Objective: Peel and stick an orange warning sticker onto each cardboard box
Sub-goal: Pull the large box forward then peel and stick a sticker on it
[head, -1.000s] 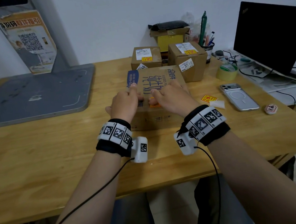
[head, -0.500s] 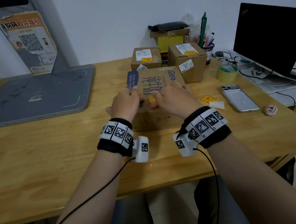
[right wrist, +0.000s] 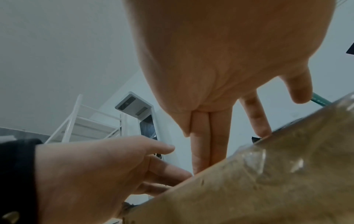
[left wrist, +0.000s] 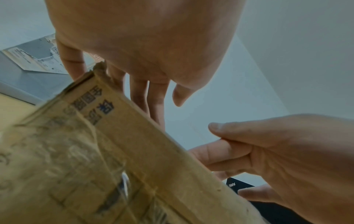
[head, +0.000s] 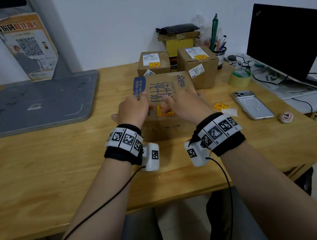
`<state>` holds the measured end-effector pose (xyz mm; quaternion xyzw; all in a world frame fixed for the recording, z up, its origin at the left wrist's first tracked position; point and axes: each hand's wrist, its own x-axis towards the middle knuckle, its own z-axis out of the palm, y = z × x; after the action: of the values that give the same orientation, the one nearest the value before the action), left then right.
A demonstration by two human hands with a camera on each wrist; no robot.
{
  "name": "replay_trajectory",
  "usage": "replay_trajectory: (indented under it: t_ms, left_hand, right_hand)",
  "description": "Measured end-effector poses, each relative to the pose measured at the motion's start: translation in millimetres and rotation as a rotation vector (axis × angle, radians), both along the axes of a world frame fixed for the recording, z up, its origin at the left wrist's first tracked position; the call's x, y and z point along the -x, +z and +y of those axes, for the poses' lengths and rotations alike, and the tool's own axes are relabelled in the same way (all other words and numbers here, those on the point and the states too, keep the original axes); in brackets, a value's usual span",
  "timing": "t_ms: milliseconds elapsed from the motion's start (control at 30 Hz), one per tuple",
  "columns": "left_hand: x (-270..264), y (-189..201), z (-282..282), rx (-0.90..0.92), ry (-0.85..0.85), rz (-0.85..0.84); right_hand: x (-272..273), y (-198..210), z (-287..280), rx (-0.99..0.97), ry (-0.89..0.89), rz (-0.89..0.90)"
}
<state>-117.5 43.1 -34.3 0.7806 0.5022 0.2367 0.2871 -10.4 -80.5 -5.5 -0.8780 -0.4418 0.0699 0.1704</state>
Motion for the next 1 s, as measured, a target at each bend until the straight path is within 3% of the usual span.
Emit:
replay_trajectory:
  t_ms: [467,700,1000]
  left_hand:
    - [1,-2,-5,-0.012,-0.006,0.013]
    - [0,9,-13,-0.005,-0.009,0.06]
    - [-9,16,-16,-0.01,-0.014,0.131]
  right_hand:
    - [0,-4,-15,-0.056,-0.004,0.036]
    - [-2,-1,-10,0.069,-0.094,-0.052]
    - [2,8,-18,0.068,-0.037,-0.011]
